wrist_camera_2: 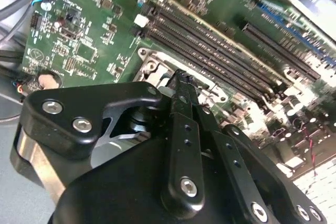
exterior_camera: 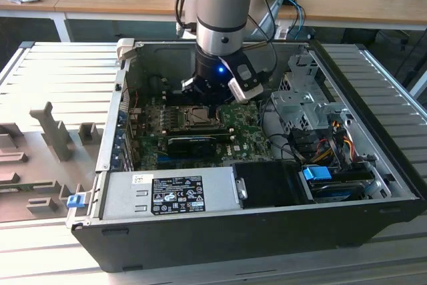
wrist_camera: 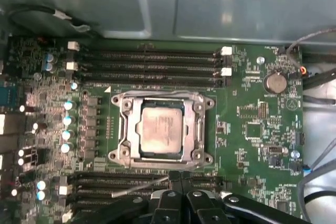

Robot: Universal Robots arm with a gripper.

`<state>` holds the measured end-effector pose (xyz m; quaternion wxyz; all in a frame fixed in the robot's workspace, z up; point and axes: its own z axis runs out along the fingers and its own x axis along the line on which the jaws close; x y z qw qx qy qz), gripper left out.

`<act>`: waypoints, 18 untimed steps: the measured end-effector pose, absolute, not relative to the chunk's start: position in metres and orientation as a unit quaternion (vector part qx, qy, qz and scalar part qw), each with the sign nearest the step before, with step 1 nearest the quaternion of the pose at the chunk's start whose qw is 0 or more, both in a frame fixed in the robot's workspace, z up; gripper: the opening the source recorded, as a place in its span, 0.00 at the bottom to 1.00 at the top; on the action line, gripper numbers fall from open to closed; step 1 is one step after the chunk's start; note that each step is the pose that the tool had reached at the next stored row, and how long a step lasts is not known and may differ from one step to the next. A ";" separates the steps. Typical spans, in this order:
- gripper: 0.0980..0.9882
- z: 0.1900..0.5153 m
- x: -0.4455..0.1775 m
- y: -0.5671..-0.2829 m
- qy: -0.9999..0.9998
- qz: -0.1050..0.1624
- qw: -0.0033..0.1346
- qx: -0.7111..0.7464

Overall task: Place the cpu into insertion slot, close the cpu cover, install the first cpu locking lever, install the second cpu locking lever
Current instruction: 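Install the second cpu locking lever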

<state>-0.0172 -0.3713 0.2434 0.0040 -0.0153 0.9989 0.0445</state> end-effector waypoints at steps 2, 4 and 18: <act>0.01 0.243 -0.017 -0.376 0.999 0.045 0.004 -0.015; 0.01 0.243 -0.017 -0.381 0.999 0.047 0.002 -0.015; 0.01 0.240 -0.028 -0.392 0.996 0.079 -0.001 -0.032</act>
